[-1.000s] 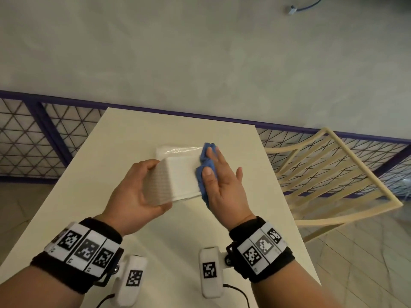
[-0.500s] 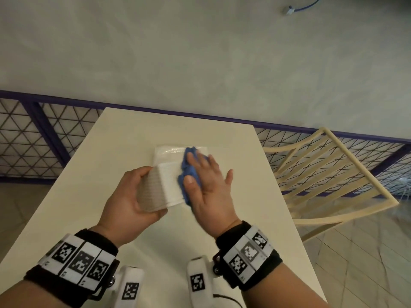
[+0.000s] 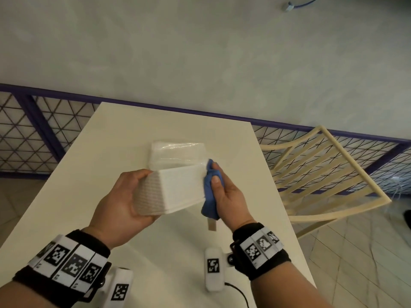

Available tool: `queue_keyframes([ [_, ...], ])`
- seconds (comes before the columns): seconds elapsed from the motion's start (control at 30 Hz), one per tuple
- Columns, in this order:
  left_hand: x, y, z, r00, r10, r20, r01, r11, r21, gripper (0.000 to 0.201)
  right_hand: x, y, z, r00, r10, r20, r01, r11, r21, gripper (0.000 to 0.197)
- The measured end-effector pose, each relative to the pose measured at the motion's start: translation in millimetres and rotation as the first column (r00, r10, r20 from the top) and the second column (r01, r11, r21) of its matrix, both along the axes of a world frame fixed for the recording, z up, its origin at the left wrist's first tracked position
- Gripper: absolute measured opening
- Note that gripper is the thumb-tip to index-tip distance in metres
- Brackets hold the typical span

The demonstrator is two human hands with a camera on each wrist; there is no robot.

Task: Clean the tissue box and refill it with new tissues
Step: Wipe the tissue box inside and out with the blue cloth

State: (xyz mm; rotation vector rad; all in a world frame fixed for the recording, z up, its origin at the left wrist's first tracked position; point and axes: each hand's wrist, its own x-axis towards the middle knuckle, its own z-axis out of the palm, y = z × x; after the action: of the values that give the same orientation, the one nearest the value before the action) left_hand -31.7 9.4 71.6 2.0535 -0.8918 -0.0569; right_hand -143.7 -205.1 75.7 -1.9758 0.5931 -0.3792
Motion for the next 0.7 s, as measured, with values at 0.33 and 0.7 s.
queue_keyframes([
  [0.33,-8.2,-34.9,-68.1,0.823,-0.172,0.541,-0.042,0.932,0.361,0.086,-82.8,-48.2,-23.1,0.931,-0.279,-0.233,0.218,0.942,-0.256,0.042],
  [0.7,-29.4,-71.1,-111.3,0.787,-0.325,0.525,-0.026,0.832,0.554,0.089,-90.7,-43.2,-49.1,0.918,-0.018,-0.396,-0.061,0.981,-0.185,0.042],
])
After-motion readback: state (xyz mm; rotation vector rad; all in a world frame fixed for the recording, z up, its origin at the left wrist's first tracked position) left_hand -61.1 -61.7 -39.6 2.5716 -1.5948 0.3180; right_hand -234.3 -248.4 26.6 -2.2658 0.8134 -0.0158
